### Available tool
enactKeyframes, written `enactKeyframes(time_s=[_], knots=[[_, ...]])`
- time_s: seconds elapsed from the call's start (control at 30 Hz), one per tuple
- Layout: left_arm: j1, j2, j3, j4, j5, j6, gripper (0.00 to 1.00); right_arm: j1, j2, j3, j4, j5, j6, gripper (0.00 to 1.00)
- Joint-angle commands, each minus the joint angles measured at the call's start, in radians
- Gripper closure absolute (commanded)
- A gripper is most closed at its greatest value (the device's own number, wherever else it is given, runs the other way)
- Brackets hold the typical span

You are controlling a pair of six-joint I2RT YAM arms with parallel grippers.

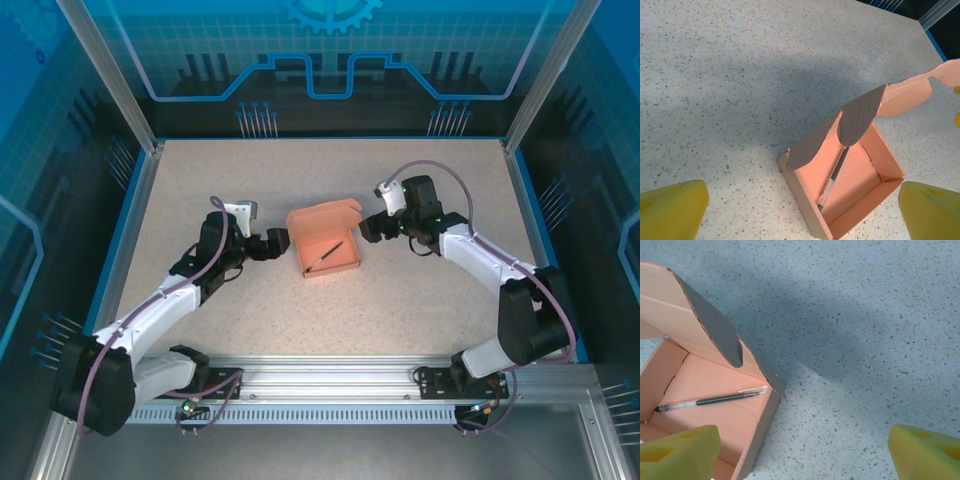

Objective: Fold the paper box

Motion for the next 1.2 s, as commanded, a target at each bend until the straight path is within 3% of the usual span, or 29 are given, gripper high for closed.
enactKeyframes(time_s=[0.0,0.2,0.63,1.17], knots=[[0.007,0.026,0.008,0.017,0.032,0.051,0.01,-0.014,0.031,0.05,-0.06,-0.083,-0.1,0.12],[0.008,0.072,0.029,0.036,0.092,0.079,0.02,-0.014,0.09,0.104,-0.063,-0.154,-0.205,0.15],[0.004,0.092,0.04,0.039,0.087,0.084,0.06,0.006,0.197,0.194,-0.099,-0.169,-0.363,0.45],[0.002,0.111,0.064,0.018,0.08,0.126,0.22,0.043,0.252,0.234,-0.089,-0.145,-0.401,0.8]])
